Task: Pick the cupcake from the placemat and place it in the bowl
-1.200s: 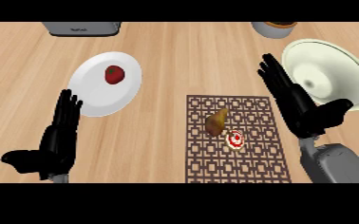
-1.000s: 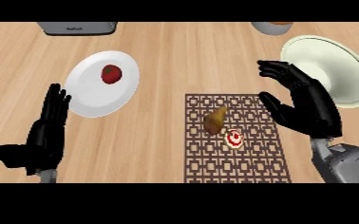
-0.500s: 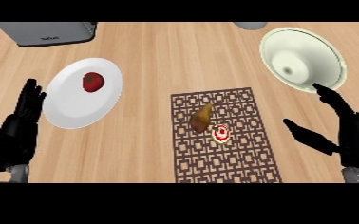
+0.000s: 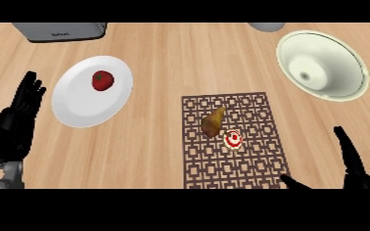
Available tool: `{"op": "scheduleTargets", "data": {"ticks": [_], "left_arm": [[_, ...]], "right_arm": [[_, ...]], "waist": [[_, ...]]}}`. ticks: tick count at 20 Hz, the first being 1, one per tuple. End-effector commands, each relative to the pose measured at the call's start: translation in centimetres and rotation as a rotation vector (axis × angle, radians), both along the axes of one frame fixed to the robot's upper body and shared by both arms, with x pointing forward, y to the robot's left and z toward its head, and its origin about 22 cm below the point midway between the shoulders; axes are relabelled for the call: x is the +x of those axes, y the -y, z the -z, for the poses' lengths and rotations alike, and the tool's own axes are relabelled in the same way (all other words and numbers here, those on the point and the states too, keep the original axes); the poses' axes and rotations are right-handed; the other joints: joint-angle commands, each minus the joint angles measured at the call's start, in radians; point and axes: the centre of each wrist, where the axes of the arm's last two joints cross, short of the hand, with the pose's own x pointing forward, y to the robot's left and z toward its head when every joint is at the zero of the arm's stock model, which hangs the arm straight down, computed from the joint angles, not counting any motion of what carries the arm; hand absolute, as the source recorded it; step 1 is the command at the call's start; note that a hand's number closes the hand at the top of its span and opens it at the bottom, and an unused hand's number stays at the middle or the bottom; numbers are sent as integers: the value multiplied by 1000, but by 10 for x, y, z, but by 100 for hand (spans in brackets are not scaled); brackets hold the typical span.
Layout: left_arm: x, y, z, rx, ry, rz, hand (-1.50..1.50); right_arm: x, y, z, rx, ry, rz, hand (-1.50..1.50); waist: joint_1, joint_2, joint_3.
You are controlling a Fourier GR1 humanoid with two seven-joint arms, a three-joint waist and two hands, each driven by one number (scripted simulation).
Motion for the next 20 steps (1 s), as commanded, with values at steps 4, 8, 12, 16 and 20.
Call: {"op": "scheduleTargets", "data": {"ticks": [4,8,12,16,20], "left_arm": [[12,9,-8,24,7,46,0],[19,24,-5,-2,8,94,0],[25,27,-17,3,24,102,0],[31,27,-25,5,9,131,0],[31,36,-17,-12,7,138,0]], "right_arm": [[-13,-20,-60,-66,-31,105,-150],[2,-33,-96,-102,-143,133,-150],[3,-42,-101,-156,-390,59,-150],[28,-45,-101,-140,-521,39,-150],[53,-50,-107,-91,-609,-21,-150]], "waist": [[50,13,1],[89,20,4],[109,24,4],[125,28,6],[127,26,7]]}}
